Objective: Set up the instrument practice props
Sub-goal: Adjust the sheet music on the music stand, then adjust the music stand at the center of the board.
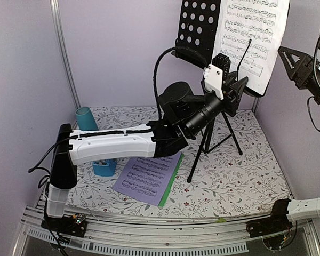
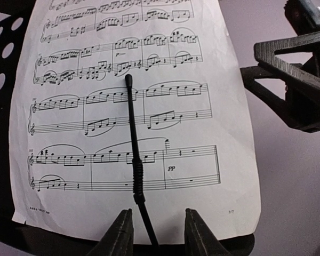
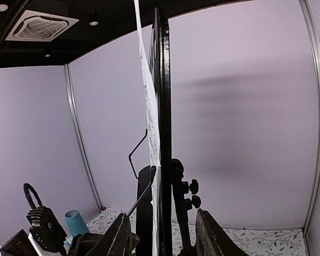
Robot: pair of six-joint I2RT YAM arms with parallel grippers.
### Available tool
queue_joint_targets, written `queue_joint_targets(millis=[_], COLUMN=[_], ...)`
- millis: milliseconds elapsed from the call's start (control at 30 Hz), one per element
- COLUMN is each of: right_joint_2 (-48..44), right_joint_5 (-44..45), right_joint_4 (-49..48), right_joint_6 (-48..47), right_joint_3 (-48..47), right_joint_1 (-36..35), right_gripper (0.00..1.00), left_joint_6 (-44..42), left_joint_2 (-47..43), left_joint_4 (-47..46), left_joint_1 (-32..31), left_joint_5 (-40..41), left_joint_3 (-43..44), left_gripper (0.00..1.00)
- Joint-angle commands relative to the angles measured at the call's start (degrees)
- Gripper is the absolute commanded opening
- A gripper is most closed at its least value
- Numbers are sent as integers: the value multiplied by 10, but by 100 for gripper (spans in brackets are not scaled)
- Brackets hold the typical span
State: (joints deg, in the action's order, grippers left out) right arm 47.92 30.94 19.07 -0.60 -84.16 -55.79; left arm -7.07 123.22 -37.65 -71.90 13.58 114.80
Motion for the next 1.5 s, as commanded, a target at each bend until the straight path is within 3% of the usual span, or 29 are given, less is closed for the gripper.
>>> queue_joint_targets(millis=[0, 200, 400, 567, 767, 1200, 1467], right_joint_2=[-13, -28, -56, -89, -111, -193, -131], right_joint_5=[-6, -21, -42, -54, -83, -50, -59], right_joint_4=[21, 55, 92, 114, 110, 12, -118], right_joint_6=[23, 43, 74, 105, 147, 252, 359], right_joint_3=[-10, -7, 23, 71, 166, 426, 572], right_joint_1=[2, 2, 2, 2, 2, 2, 2], right_gripper=[45, 56, 71, 82, 86, 92, 99], left_joint_6=[-3, -1, 7, 17, 41, 142, 219], left_joint_2=[-38, -62, -124, -183, -257, -407, -425], left_joint_4=[-24, -31, -52, -59, -45, 55, 169], left_joint_1=[2, 2, 3, 4, 12, 49, 77], left_joint_5=[1, -3, -2, 6, 36, 73, 54], left_joint_3=[-18, -45, -126, -204, -310, -552, -616], left_gripper=[37, 50, 74, 83, 83, 81, 80])
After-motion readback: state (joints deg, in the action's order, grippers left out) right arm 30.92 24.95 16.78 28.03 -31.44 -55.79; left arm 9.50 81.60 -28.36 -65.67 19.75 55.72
